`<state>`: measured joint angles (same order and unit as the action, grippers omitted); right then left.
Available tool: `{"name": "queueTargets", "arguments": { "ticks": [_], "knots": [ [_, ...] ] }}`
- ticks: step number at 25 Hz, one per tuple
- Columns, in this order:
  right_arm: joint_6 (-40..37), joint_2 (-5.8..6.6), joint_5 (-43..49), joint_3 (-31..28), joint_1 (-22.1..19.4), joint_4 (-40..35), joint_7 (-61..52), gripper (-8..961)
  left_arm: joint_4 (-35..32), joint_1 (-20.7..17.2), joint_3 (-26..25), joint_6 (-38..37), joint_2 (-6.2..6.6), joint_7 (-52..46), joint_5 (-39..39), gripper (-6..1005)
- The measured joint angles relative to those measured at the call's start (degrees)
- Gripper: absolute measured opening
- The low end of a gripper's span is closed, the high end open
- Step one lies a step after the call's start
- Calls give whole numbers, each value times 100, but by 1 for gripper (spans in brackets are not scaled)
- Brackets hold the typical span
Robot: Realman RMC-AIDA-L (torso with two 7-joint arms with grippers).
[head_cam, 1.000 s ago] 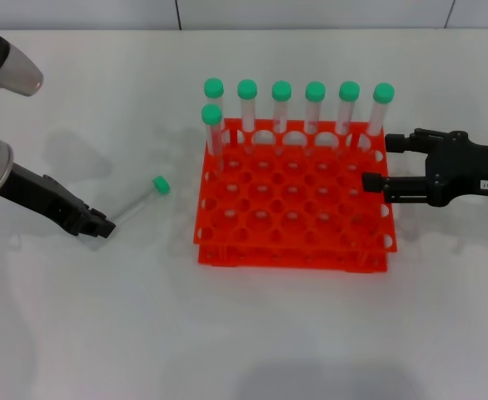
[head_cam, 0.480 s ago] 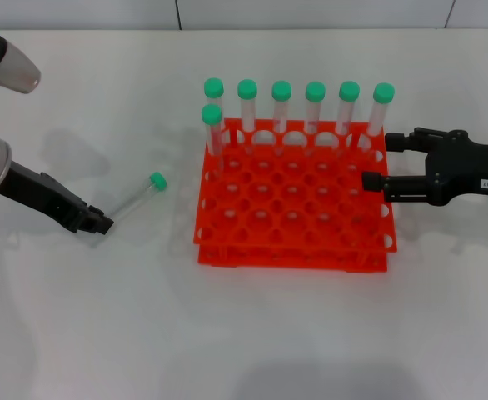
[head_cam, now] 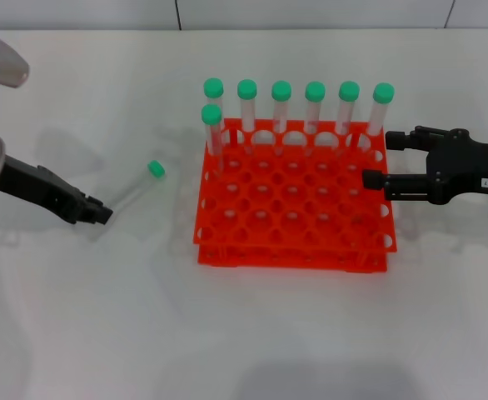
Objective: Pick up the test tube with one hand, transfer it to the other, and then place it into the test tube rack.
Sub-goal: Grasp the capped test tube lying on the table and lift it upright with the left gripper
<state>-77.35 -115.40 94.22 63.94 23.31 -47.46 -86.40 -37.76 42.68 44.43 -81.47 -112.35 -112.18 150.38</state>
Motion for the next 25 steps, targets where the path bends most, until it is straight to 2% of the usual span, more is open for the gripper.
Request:
{"name": "queueTargets", "arguments": {
  "ticks": [6, 12, 14, 16, 17, 25],
  "knots": [
    [24, 0, -8, 3, -2, 0, 0, 813, -648, -427, -80, -39, 41, 17, -697, 195],
    [27, 0, -24, 3, -2, 0, 0, 812, -1136, -940, -135, -58, 214, 180, -1932, 195],
    [27, 0, -59, -1, -4, 0, 0, 812, -1250, -1097, -290, -99, 254, 380, -2419, 195],
    [29, 4, -78, -4, -9, 0, 0, 812, -1250, -1097, -290, -99, 254, 380, -2419, 195],
    [31, 5, -80, -4, -10, -3, 0, 811, -1266, -1174, -537, -202, 278, 787, -3112, 195],
    [96, 9, -81, -5, 24, -22, 0, 810, -1121, -1015, -573, -267, 226, 1528, -3897, 195]
  ]
}}
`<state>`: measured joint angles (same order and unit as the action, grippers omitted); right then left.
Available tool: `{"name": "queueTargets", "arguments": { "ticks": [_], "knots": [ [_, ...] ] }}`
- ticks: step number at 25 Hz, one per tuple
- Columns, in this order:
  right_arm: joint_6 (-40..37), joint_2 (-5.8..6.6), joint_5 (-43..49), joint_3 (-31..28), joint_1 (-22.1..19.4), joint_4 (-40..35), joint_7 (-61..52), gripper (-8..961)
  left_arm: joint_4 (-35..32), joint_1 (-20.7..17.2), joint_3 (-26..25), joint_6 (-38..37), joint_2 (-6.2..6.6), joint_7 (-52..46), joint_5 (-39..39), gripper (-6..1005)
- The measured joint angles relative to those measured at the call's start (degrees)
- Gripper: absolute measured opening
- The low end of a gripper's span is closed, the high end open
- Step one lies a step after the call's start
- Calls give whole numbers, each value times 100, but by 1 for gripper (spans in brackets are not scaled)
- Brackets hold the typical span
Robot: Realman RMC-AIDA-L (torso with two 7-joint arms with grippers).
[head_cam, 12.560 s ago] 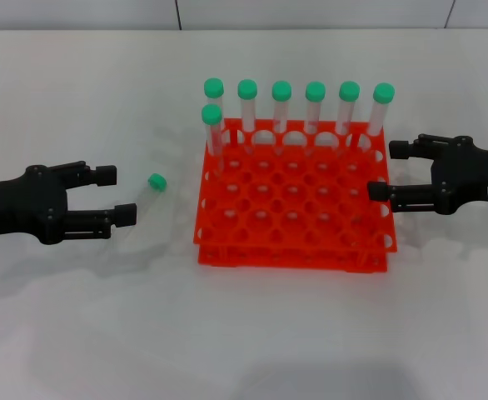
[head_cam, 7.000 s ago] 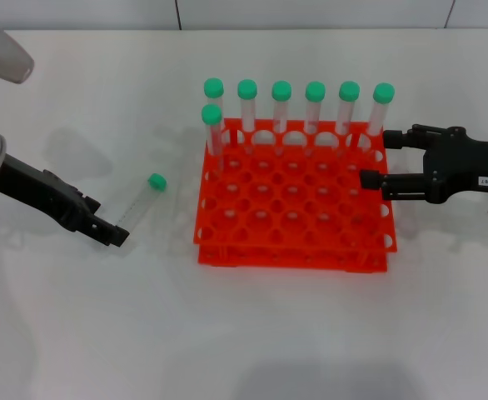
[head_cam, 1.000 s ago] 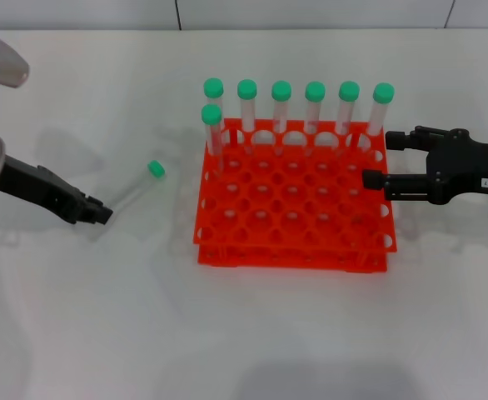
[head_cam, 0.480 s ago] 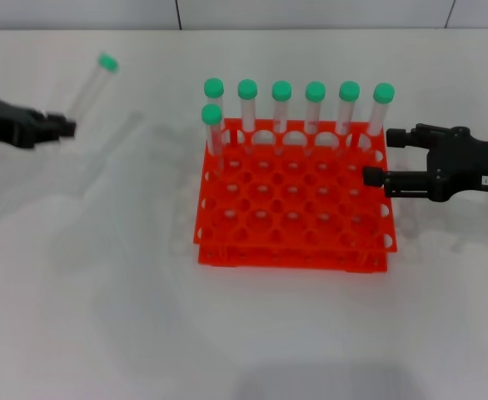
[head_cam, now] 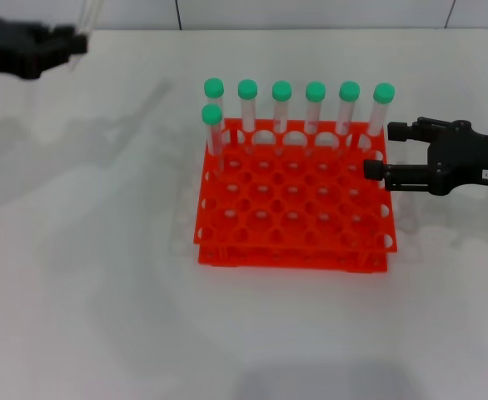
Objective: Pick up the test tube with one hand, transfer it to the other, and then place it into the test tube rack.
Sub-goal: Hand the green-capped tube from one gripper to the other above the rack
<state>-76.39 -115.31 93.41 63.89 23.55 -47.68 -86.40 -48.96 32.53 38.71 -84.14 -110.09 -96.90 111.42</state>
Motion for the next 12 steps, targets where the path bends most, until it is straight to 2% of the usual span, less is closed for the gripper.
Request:
{"name": "queueTargets", "arguments": {
  "ticks": [8, 12],
  "knots": [
    [13, 0, 0, 0, 23, -45, 3, 809, 880, 363, -4, -1, 43, 909, -899, 196],
    [13, 10, 1, 0, 25, -71, 48, 808, 1238, 605, 7, 37, -16, 1278, -1031, 196]
  ]
}}
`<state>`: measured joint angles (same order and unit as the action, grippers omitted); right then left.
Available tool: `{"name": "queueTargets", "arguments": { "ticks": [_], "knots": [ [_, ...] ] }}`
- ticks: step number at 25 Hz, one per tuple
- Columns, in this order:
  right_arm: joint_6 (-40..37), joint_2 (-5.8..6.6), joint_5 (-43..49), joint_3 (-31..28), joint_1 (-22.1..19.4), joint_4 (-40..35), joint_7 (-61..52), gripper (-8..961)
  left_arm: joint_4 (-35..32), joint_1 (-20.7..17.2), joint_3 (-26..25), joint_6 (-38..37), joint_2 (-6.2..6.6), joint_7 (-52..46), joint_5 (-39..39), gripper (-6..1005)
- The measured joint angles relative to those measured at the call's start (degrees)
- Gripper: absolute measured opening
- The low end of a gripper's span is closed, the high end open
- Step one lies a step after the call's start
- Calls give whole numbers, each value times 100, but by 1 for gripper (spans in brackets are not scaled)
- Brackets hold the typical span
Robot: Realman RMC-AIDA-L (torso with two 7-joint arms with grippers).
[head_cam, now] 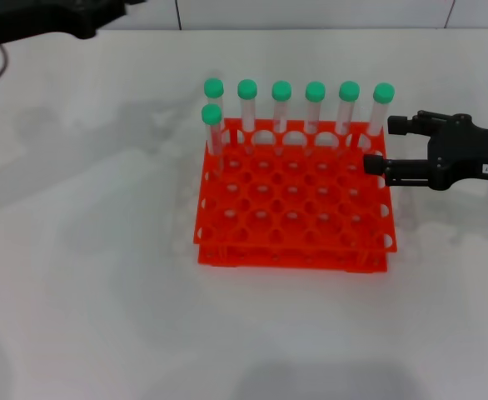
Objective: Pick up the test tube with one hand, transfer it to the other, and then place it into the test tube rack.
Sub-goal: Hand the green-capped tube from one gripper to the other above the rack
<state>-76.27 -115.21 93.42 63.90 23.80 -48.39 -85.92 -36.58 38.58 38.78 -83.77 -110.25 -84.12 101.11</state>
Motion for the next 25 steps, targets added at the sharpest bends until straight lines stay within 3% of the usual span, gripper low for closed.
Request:
{"name": "queueTargets", "arguments": {
  "ticks": [12, 20, 25],
  "knots": [
    [-33, -16, 1, 60, 65, -148, 21, 806, 822, 561, 125, 224, -292, 896, 32, 196],
    [-56, -17, 1, 60, 64, -214, 23, 804, 878, 644, 589, 185, -567, 1088, -4, 195],
    [-56, -4, 1, 27, 8, -317, 23, 803, 929, 635, 757, 188, -669, 1133, -3, 195]
  ]
}}
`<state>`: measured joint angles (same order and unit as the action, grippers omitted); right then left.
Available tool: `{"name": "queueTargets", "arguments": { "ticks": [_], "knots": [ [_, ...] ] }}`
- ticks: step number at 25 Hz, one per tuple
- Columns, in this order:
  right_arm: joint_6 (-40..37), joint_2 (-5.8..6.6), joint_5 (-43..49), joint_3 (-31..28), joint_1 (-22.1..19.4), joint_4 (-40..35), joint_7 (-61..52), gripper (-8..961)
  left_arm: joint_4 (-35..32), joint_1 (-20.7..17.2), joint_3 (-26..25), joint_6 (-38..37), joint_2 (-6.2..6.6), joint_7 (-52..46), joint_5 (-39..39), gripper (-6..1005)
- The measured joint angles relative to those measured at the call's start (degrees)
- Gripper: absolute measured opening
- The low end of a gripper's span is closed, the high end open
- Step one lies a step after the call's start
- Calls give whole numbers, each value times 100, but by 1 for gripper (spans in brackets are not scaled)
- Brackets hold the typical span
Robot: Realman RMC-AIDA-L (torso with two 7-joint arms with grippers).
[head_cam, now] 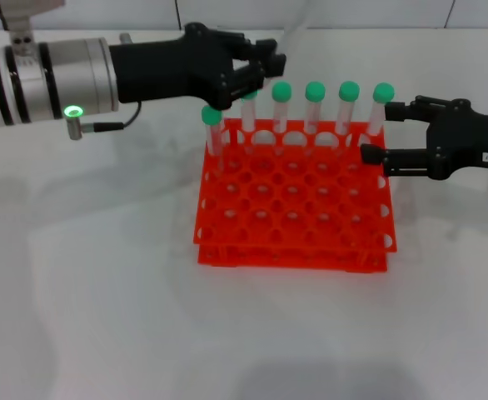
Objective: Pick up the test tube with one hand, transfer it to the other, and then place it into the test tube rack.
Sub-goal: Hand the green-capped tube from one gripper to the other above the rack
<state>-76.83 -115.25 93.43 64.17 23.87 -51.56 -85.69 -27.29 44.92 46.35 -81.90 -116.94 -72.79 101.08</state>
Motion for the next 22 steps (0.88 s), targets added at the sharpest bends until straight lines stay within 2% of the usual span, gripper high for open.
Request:
{"name": "queueTargets", "arguments": {
  "ticks": [6, 22],
  "knots": [
    [29, 9, 0, -36, -53, -158, 0, 802, 4, -34, -16, -102, -38, -2, -9, 195],
    [39, 6, -252, -624, -59, -255, -36, 799, 5, -56, -10, -209, -17, -33, -19, 195]
  ]
}}
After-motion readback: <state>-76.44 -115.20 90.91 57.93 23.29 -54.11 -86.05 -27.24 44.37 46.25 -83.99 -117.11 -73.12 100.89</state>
